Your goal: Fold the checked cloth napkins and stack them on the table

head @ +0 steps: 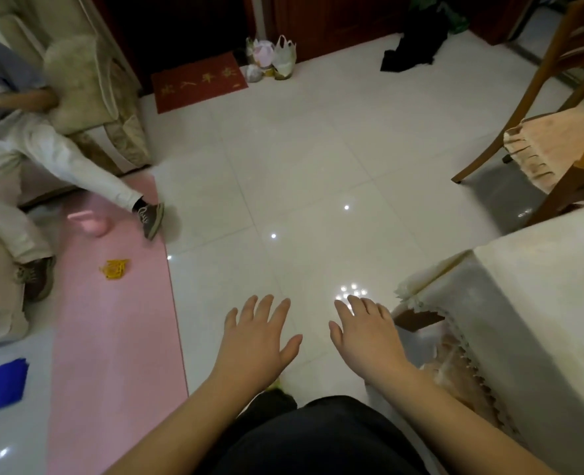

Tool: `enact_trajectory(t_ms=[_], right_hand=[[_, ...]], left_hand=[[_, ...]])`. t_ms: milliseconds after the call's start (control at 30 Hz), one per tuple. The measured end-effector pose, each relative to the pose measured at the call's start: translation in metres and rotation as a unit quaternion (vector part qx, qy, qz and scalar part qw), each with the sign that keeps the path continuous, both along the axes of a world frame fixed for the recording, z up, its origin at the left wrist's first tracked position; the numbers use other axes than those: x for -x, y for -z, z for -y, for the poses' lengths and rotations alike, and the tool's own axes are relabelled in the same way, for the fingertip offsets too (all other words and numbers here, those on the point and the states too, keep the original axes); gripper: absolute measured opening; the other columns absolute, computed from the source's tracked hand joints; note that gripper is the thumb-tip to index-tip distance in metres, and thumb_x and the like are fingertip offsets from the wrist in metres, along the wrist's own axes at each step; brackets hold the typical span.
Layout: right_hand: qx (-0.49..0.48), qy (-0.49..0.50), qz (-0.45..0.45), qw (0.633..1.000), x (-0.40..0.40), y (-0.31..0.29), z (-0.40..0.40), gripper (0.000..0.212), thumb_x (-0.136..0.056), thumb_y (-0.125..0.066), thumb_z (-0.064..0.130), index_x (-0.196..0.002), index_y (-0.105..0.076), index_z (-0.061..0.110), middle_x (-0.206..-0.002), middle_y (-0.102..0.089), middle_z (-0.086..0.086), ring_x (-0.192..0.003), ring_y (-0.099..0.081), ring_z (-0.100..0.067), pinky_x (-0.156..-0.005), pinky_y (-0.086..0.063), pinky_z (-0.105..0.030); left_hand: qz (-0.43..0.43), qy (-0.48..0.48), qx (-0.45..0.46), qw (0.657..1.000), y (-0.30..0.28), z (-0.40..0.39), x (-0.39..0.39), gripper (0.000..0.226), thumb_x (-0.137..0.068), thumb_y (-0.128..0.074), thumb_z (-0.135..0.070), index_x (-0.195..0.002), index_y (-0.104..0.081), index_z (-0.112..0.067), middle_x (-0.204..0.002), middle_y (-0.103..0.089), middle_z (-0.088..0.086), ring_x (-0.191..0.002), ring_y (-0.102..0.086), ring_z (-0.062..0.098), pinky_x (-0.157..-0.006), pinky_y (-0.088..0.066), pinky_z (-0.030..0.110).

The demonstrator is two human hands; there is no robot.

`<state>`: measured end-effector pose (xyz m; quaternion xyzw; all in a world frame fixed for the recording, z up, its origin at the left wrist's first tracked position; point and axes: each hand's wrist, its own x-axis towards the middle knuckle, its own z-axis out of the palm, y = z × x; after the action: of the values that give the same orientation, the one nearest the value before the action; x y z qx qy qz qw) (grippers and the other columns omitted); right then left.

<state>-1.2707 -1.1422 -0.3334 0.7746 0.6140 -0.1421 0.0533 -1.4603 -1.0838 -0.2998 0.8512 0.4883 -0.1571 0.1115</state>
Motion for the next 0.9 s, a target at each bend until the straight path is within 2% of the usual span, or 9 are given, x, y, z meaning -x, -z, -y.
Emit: enact_trajectory(t_ms=[200, 267, 300, 367, 433, 633, 767, 833, 900], right_hand=[[0.018, 0.036, -0.001, 0.999, -0.012, 0.01, -0.096, 0.051, -0.084, -0.033, 0.043, -0.093, -0.075, 0.016, -0.091, -0.072, -0.005, -0.081, -0.068, -0.027, -0.072, -0.056, -0.041], [0.024, 0.05, 0.0, 0.998, -0.017, 0.005, -0.132, 0.053, -0.088, -0.031, 0.044, -0.102, -0.074, 0.017, -0.102, -0.071, -0.006, -0.091, -0.067, -0.028, -0.08, -0.053, -0.043], [0.026, 0.055, -0.005, 0.998, -0.02, 0.0, -0.151, 0.052, -0.094, -0.03, 0.044, -0.115, -0.069, 0.017, -0.116, -0.067, -0.006, -0.104, -0.063, -0.028, -0.09, -0.048, -0.043], [0.04, 0.07, -0.008, 0.997, -0.03, -0.008, -0.185, 0.05, -0.101, -0.027, 0.045, -0.139, -0.049, 0.02, -0.142, -0.049, -0.004, -0.129, -0.045, -0.026, -0.108, -0.031, -0.04], [0.048, 0.095, -0.001, 0.994, -0.045, -0.015, -0.212, 0.052, -0.102, -0.02, 0.046, -0.145, -0.039, 0.023, -0.15, -0.039, -0.001, -0.136, -0.036, -0.023, -0.112, -0.023, -0.036], [0.045, 0.161, 0.001, 0.986, -0.088, -0.022, -0.269, 0.049, -0.103, -0.027, 0.043, -0.146, -0.037, 0.023, -0.153, -0.036, -0.003, -0.138, -0.035, -0.024, -0.113, -0.023, -0.037], [0.047, 0.202, -0.018, 0.978, -0.126, -0.02, -0.303, 0.058, -0.098, -0.019, 0.046, -0.145, -0.041, 0.022, -0.151, -0.041, -0.005, -0.136, -0.04, -0.026, -0.112, -0.027, -0.039], [0.051, 0.215, -0.018, 0.975, -0.15, -0.017, -0.317, 0.054, -0.1, -0.022, 0.045, -0.145, -0.042, 0.022, -0.151, -0.041, -0.004, -0.135, -0.04, -0.025, -0.112, -0.026, -0.038], [0.028, 0.234, -0.014, 0.972, -0.178, -0.018, -0.334, 0.049, -0.099, -0.029, 0.043, -0.136, -0.054, 0.023, -0.142, -0.052, -0.003, -0.127, -0.05, -0.024, -0.107, -0.035, -0.038]], left_hand=[[0.005, 0.024, 0.013, 1.0, 0.013, -0.12, -0.016, 0.097, -0.068, 0.014, -0.07, -0.154, -0.01, -0.033, -0.163, -0.015, 0.0, -0.149, -0.011, 0.024, -0.118, -0.015, 0.047], [0.017, 0.038, 0.013, 0.999, 0.014, -0.162, -0.022, 0.097, -0.068, 0.014, -0.072, -0.154, -0.011, -0.034, -0.162, -0.015, -0.001, -0.149, -0.011, 0.024, -0.118, -0.015, 0.047], [0.022, 0.043, 0.013, 0.999, 0.012, -0.183, -0.026, 0.097, -0.068, 0.014, -0.073, -0.154, -0.012, -0.035, -0.162, -0.016, -0.001, -0.149, -0.012, 0.024, -0.118, -0.015, 0.048], [0.032, 0.058, 0.008, 0.998, 0.005, -0.222, -0.033, 0.097, -0.069, 0.014, -0.074, -0.153, -0.015, -0.034, -0.162, -0.018, -0.001, -0.149, -0.013, 0.024, -0.118, -0.015, 0.048], [0.036, 0.082, 0.004, 0.996, 0.0, -0.262, -0.046, 0.097, -0.071, 0.015, -0.076, -0.153, -0.016, -0.034, -0.162, -0.018, -0.001, -0.149, -0.013, 0.024, -0.118, -0.015, 0.048], [0.038, 0.147, -0.008, 0.988, 0.001, -0.354, -0.101, 0.095, -0.073, 0.012, -0.072, -0.153, -0.019, -0.032, -0.161, -0.02, 0.0, -0.148, -0.015, 0.024, -0.117, -0.015, 0.049], [0.049, 0.181, 0.009, 0.982, 0.005, -0.394, -0.161, 0.096, -0.072, 0.011, -0.071, -0.153, -0.021, -0.032, -0.161, -0.021, -0.001, -0.148, -0.014, 0.024, -0.118, -0.015, 0.048], [0.05, 0.196, 0.015, 0.979, 0.002, -0.411, -0.198, 0.097, -0.07, 0.012, -0.072, -0.153, -0.02, -0.033, -0.161, -0.02, -0.002, -0.148, -0.014, 0.023, -0.118, -0.014, 0.048], [0.047, 0.211, 0.013, 0.976, 0.001, -0.428, -0.239, 0.097, -0.07, 0.013, -0.071, -0.153, -0.02, -0.034, -0.161, -0.02, -0.003, -0.148, -0.015, 0.022, -0.117, -0.014, 0.047]])
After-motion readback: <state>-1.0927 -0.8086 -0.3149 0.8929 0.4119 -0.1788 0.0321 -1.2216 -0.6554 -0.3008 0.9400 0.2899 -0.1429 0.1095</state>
